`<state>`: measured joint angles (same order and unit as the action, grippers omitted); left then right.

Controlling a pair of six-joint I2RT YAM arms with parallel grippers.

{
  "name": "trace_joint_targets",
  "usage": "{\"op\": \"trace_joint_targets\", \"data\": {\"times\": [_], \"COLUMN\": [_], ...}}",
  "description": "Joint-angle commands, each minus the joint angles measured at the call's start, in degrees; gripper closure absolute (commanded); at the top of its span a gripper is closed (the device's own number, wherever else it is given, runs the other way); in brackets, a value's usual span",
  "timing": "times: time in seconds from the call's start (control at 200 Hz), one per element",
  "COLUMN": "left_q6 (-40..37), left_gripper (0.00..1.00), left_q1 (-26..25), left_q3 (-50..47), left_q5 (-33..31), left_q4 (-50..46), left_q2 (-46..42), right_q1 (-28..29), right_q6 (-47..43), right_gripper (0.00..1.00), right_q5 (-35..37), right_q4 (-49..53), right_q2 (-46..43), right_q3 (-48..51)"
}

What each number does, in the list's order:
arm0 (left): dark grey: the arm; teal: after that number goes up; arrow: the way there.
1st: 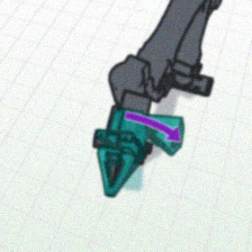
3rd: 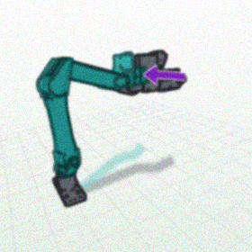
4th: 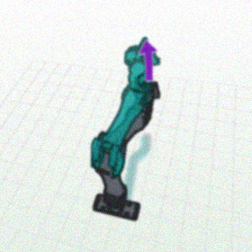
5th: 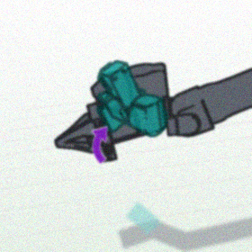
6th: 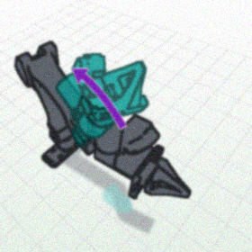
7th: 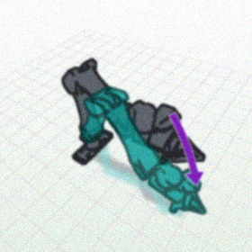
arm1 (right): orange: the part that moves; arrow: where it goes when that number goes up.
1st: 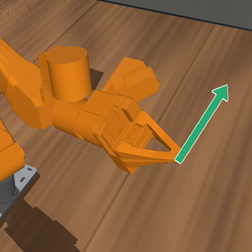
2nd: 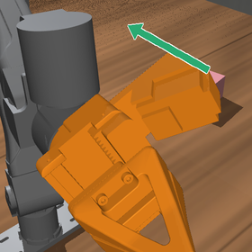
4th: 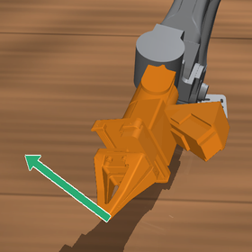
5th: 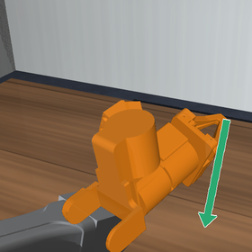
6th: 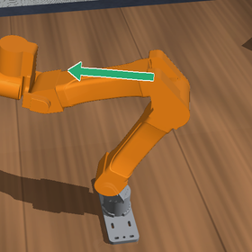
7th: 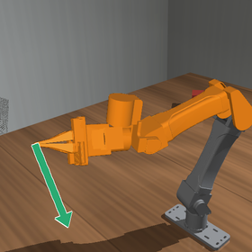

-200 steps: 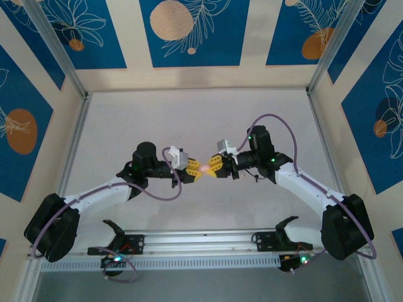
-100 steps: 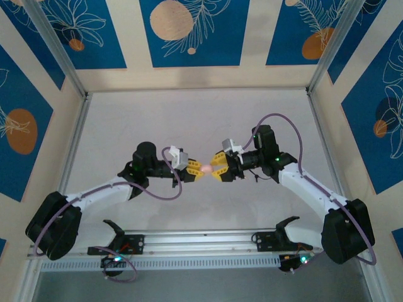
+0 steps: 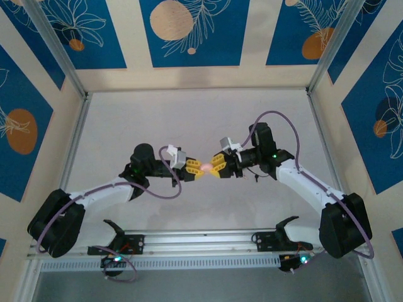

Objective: Insert wireless bluetooth earbuds into charging case

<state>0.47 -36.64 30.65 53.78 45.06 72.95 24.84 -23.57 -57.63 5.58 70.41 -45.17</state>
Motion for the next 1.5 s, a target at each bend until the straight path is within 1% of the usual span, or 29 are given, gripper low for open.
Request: {"op": "trace_joint_targets", "data": {"times": [0.0,0.075,0.13,0.23,0.295,0.355,0.415,0.58,0.675,0.87,1.035,1.16,1.21,1.295,1.44,1.495], "left_q6": [0.3,-2.1,-5.8,-14.0,-18.4,-21.1,-22.3,-22.6,-23.7,-23.3,-22.6,-22.1,-22.1,-22.1,-22.3,-22.3], "left_gripper": [0.79,0.62,0.55,0.54,0.54,0.54,0.53,0.54,0.56,0.56,0.64,0.78,0.82,0.83,0.84,0.84], "left_q1": [0.0,-0.1,-0.1,-0.2,-0.4,-0.4,-0.5,-0.8,-1.0,-1.1,-1.2,-1.2,-1.2,-1.2,-1.2,-1.2], "left_q3": [-0.5,-0.7,-0.3,2.1,3.5,4.2,4.4,4.2,4.1,4.1,4.2,4.2,4.2,4.1,4.0,4.0], "left_q5": [0.7,-0.9,-2.1,-3.8,-5.2,-6.4,-7.1,-7.2,-6.4,-5.8,-4.9,-4.2,-4.1,-4.1,-4.4,-4.4], "left_q4": [2.8,-0.5,-5.0,-17.8,-25.0,-28.8,-30.3,-30.6,-31.5,-31.0,-30.6,-30.1,-30.0,-30.2,-30.6,-30.6], "left_q2": [0.3,-0.6,-2.0,-3.5,-4.0,-4.5,-4.8,-4.7,-4.7,-4.8,-4.5,-4.5,-4.6,-4.7,-4.7,-4.6], "right_q1": [1.0,1.4,2.3,5.3,7.7,9.3,10.6,13.1,13.7,14.0,14.1,14.1,14.1,13.8,11.9,11.0], "right_q6": [-2.4,-7.0,-10.6,-15.9,-17.8,-18.6,-19.4,-20.6,-20.8,-21.0,-21.1,-21.0,-20.7,-19.5,-16.7,-16.2], "right_gripper": [0.84,0.84,0.84,0.84,0.84,0.84,0.84,0.83,0.83,0.83,0.83,0.83,0.80,0.69,0.62,0.61], "right_q5": [-1.0,3.2,8.3,18.8,25.6,29.2,31.1,31.9,31.8,30.8,29.1,28.7,29.3,31.1,33.0,33.7], "right_q4": [3.1,9.9,16.1,25.9,30.1,32.8,34.3,36.1,35.9,34.7,33.3,32.7,32.5,30.9,27.2,26.3], "right_q2": [-0.1,-0.9,-1.5,-2.1,-1.7,-1.1,-0.4,2.3,3.3,4.5,4.9,5.3,5.4,5.0,3.2,2.6], "right_q3": [-2.7,-4.4,-6.1,-9.7,-11.9,-13.5,-14.8,-17.3,-17.8,-18.3,-18.4,-18.4,-18.4,-17.5,-16.1,-15.8]}}
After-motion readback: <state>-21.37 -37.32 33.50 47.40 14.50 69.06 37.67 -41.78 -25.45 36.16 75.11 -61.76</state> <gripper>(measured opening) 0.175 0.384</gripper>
